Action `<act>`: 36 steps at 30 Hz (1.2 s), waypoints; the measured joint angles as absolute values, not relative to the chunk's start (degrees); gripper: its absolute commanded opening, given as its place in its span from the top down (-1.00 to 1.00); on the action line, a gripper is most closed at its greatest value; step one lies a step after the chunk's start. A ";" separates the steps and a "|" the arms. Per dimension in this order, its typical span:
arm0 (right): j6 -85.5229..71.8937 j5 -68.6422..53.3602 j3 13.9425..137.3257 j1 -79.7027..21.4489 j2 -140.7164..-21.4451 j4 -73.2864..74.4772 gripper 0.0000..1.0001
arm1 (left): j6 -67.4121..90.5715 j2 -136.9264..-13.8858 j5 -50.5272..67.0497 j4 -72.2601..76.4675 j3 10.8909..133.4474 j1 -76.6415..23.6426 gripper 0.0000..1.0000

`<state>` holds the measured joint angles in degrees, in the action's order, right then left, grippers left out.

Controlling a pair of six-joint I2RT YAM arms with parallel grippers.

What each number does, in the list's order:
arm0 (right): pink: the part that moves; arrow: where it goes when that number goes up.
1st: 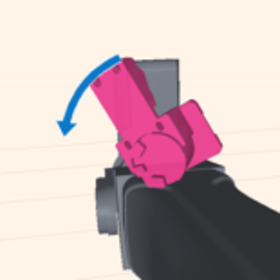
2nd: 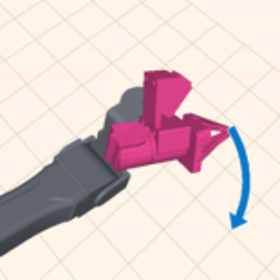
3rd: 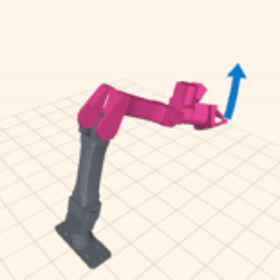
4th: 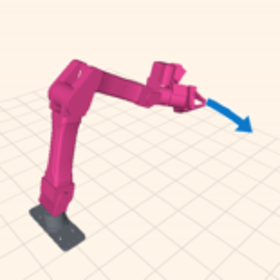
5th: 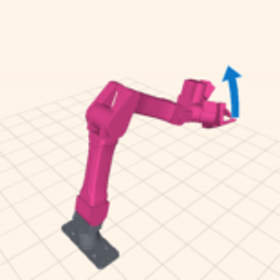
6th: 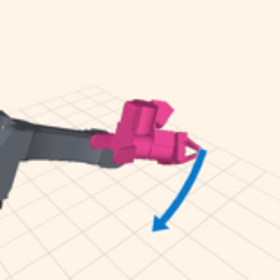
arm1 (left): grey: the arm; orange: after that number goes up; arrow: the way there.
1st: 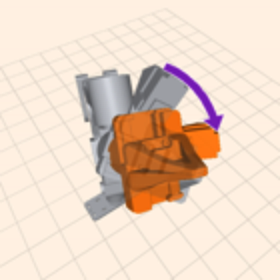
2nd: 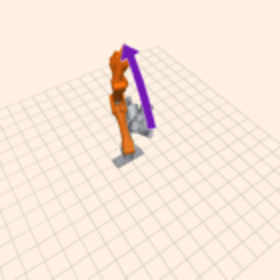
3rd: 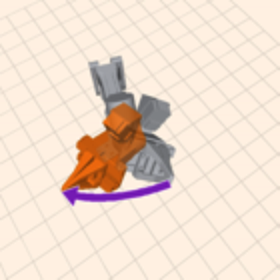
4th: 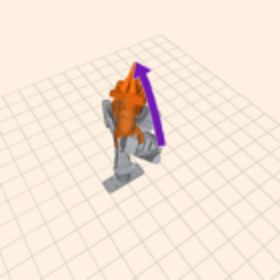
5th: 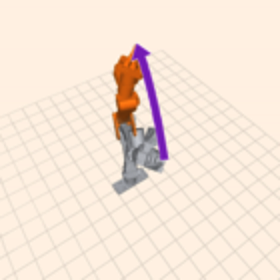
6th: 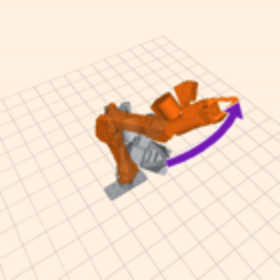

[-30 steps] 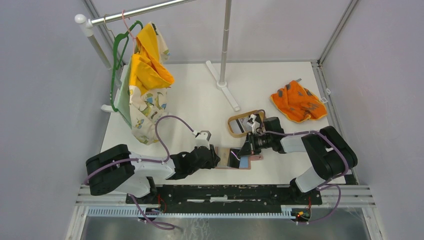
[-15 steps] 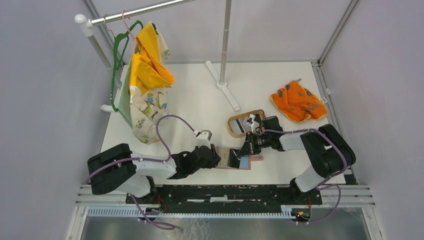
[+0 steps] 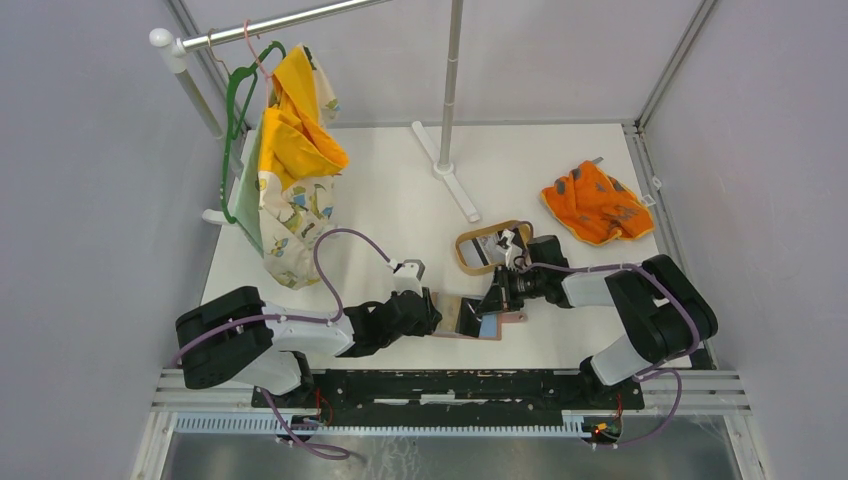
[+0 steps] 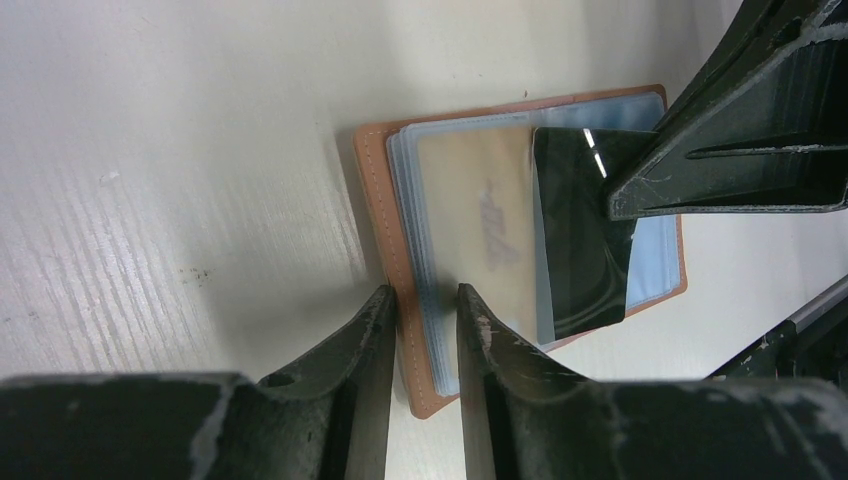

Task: Put the credit cards into the card holder
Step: Insert the credit card into the card holder.

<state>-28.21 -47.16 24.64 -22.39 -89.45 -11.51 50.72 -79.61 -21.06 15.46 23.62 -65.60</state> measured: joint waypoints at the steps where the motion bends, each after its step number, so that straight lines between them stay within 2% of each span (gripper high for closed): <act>1: -28.42 -46.96 24.36 -22.39 -89.23 -11.75 1.00 | 50.72 -79.61 -21.06 15.42 23.64 -65.60 0.34; 23: -32.21 -47.09 23.38 -22.00 -89.78 -13.63 1.00 | 50.68 -79.61 -21.15 14.85 24.01 -65.65 0.36; 36: -32.29 -47.40 25.91 -22.09 -91.20 -9.82 1.00 | 50.65 -80.53 -20.97 16.38 24.01 -65.65 0.37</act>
<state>-32.29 -47.40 25.91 -22.09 -91.20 -9.82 50.65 -80.53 -20.97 16.38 24.01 -65.65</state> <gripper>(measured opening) 0.007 0.324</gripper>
